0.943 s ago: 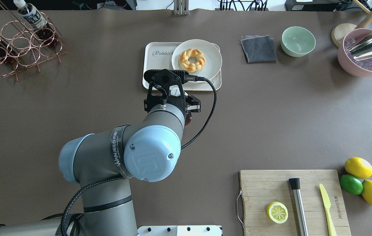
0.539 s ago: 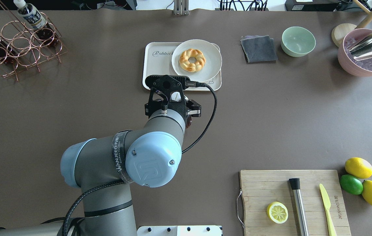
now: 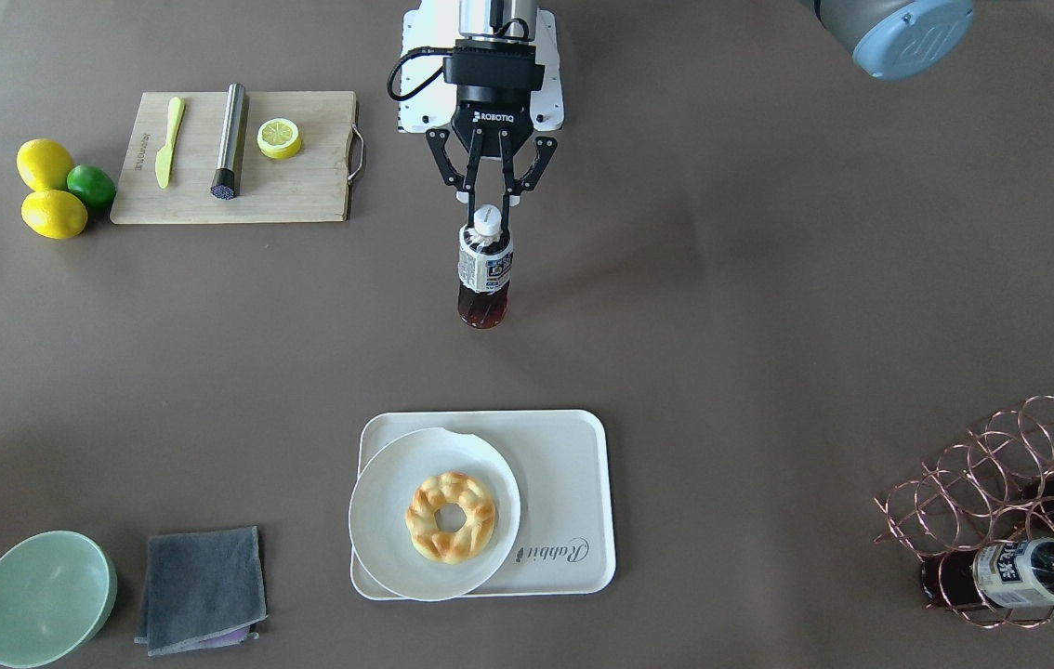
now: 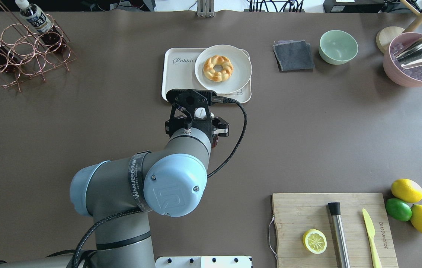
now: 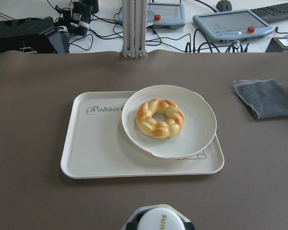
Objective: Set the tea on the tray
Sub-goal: 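Carry the bottle with the left gripper and lower it in front of the tray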
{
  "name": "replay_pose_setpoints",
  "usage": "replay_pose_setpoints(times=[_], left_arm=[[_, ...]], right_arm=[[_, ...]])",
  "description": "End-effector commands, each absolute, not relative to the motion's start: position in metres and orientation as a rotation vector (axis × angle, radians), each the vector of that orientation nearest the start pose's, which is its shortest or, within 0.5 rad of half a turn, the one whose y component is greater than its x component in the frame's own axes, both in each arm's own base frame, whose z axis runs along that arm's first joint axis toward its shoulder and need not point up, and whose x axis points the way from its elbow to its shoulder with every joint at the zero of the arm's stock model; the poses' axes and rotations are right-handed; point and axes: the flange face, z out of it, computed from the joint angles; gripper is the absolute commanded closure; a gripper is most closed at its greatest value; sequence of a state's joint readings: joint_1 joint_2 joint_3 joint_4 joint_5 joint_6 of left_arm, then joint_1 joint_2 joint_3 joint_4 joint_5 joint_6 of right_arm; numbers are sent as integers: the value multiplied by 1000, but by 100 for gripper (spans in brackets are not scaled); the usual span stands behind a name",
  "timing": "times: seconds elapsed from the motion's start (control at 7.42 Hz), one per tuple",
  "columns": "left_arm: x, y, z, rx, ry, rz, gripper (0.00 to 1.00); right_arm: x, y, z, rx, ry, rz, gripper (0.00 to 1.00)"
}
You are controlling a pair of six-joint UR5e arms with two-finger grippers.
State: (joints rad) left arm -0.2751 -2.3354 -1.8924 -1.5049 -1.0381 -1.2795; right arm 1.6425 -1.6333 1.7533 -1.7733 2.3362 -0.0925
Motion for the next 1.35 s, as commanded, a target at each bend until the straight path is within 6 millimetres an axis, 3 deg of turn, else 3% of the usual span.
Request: replay_pose_setpoints(times=[0.0, 0.67, 0.81, 0.94, 1.08, 1.21], left_arm=[[534, -337, 86, 745, 810, -246, 100], [538, -334, 89, 742, 812, -242, 100], [538, -334, 101, 745, 826, -242, 100], [538, -334, 104, 750, 843, -247, 78], [538, -334, 102, 750, 846, -248, 25], [537, -334, 100, 751, 849, -248, 2]], right_arm=[[97, -452, 618, -13, -769, 12, 0], [97, -454, 616, -9, -768, 11, 0], [97, -455, 615, -8, -768, 11, 0], [97, -456, 615, -6, -768, 10, 0], [97, -456, 614, -5, -768, 10, 0], [97, -456, 614, -5, -768, 10, 0]])
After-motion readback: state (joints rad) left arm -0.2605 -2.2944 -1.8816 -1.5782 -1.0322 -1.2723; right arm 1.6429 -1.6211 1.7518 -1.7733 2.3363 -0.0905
